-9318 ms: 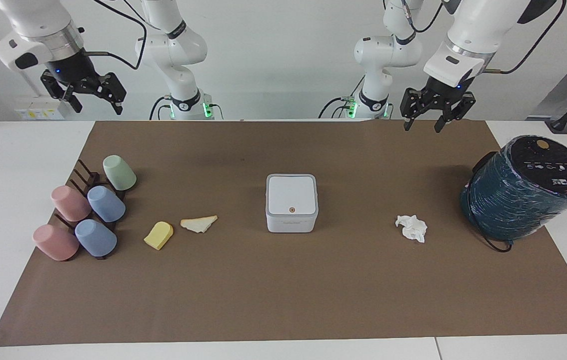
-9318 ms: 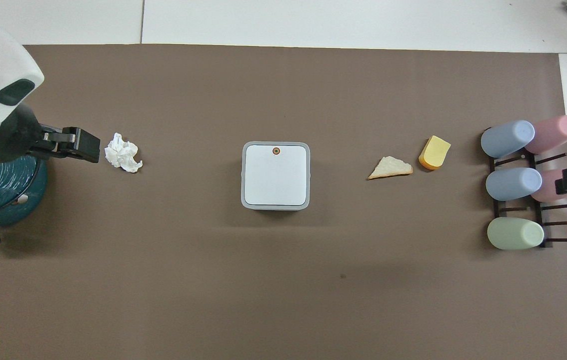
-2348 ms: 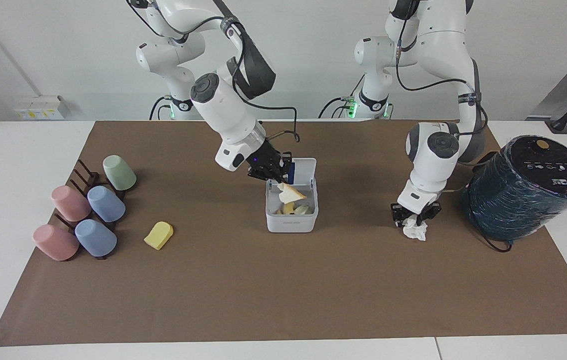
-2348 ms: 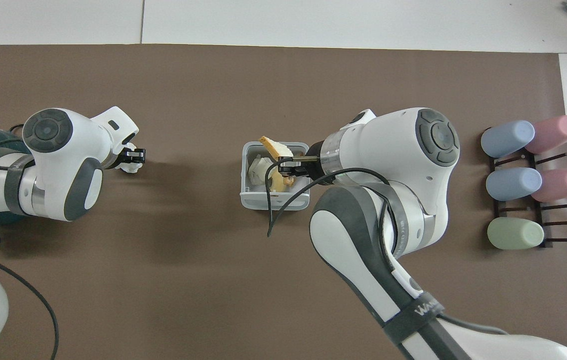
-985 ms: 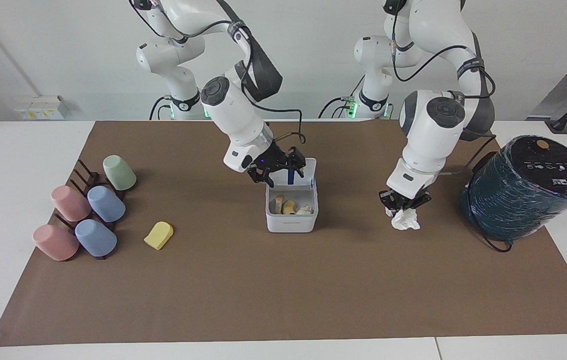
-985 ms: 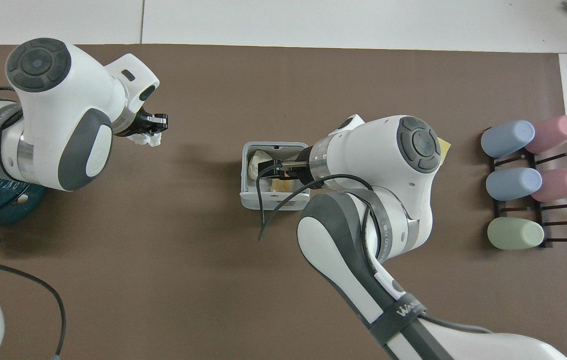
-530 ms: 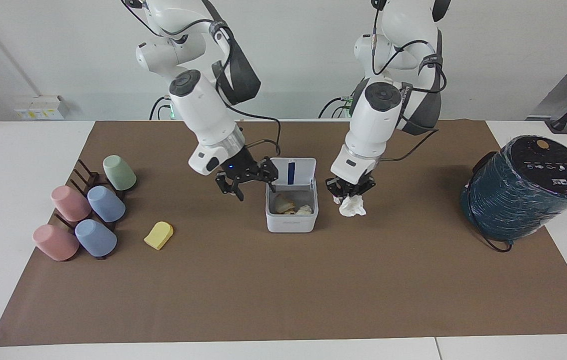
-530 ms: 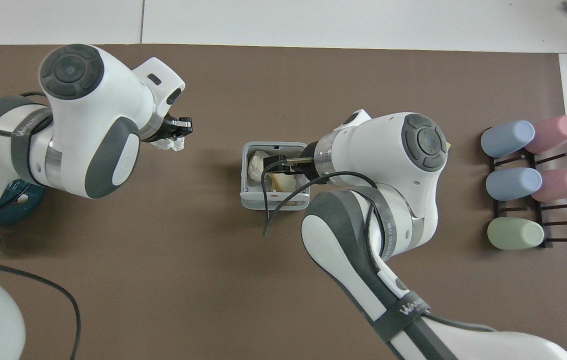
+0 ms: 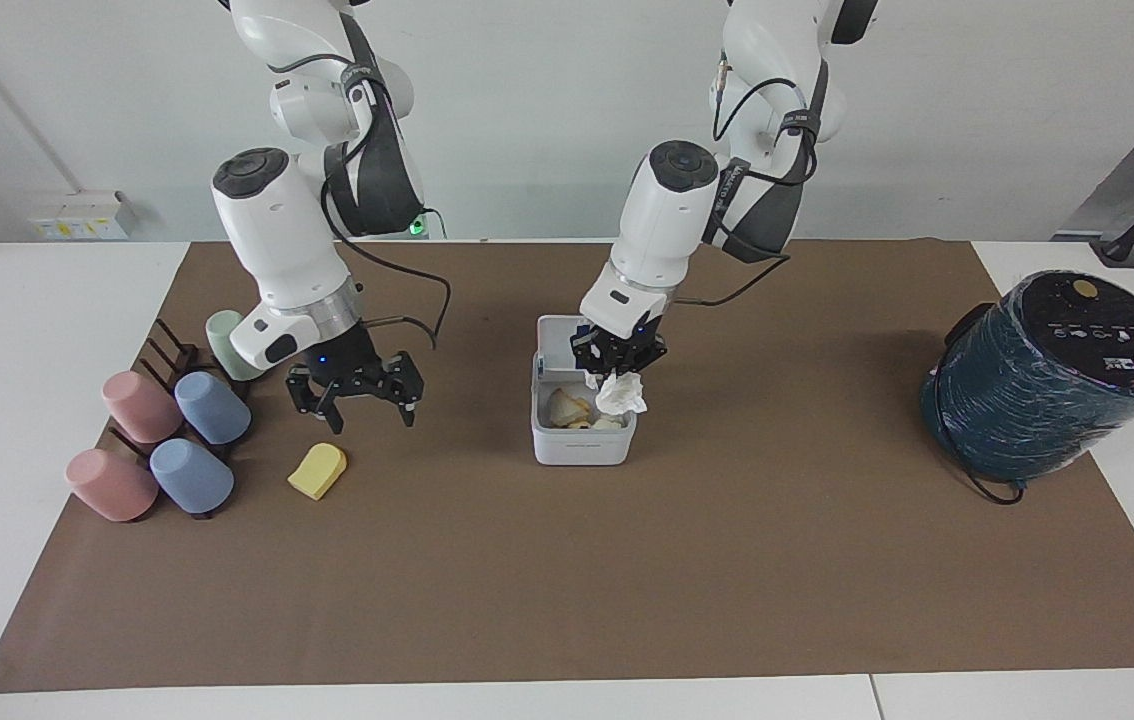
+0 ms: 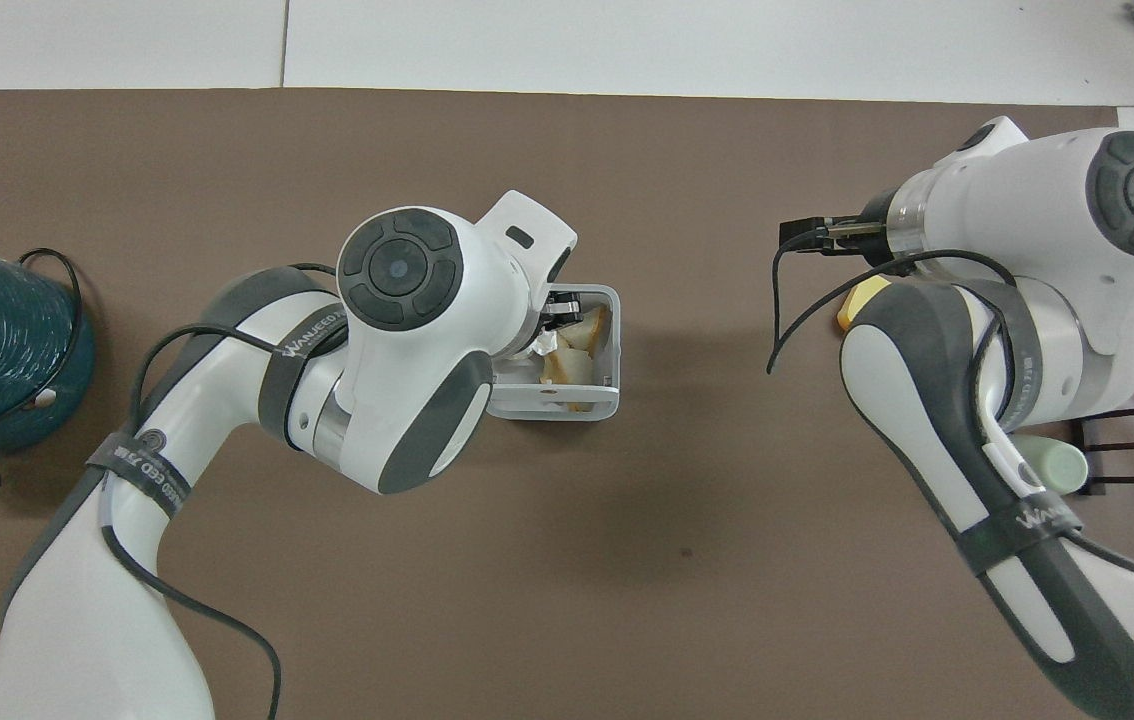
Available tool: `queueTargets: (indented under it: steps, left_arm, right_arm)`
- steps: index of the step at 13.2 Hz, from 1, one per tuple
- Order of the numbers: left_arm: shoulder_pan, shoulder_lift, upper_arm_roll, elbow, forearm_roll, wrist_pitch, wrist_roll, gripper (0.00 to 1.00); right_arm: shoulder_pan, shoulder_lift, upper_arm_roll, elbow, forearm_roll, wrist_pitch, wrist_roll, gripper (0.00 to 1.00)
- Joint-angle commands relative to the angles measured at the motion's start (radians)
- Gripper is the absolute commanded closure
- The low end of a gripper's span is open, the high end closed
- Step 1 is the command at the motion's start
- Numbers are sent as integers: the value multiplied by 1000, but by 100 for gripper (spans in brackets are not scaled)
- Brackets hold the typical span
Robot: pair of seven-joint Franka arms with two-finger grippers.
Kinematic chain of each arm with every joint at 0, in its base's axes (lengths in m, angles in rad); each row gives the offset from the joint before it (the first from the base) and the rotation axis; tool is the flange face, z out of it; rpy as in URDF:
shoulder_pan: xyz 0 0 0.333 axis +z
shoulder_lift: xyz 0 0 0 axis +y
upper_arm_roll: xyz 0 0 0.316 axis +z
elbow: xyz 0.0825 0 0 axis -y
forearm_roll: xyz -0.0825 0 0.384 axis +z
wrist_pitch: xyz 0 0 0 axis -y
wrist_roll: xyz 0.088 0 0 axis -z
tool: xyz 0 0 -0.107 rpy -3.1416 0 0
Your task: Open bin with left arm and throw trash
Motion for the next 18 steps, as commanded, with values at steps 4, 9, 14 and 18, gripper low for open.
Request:
queueTargets:
  steps: [4,9,14,18]
  left_arm:
    - [-32,-5,16,-33,-51,28,-18,29]
    - [-12,18,24,110,-60,-143,-20,24]
    - [107,8,50,331,11,-490,122,29]
    - [285,-107,48,336,11,-664,366,29]
  right_arm:
    - [-85,86,14,-5,-124,-6,-15,0]
    - [-121,152,16,-19,-112,58,-18,0]
    - [-128,192,16,-91,-110,154,-30,0]
    - [-131,178,16,-128,-105,135,-27,0]
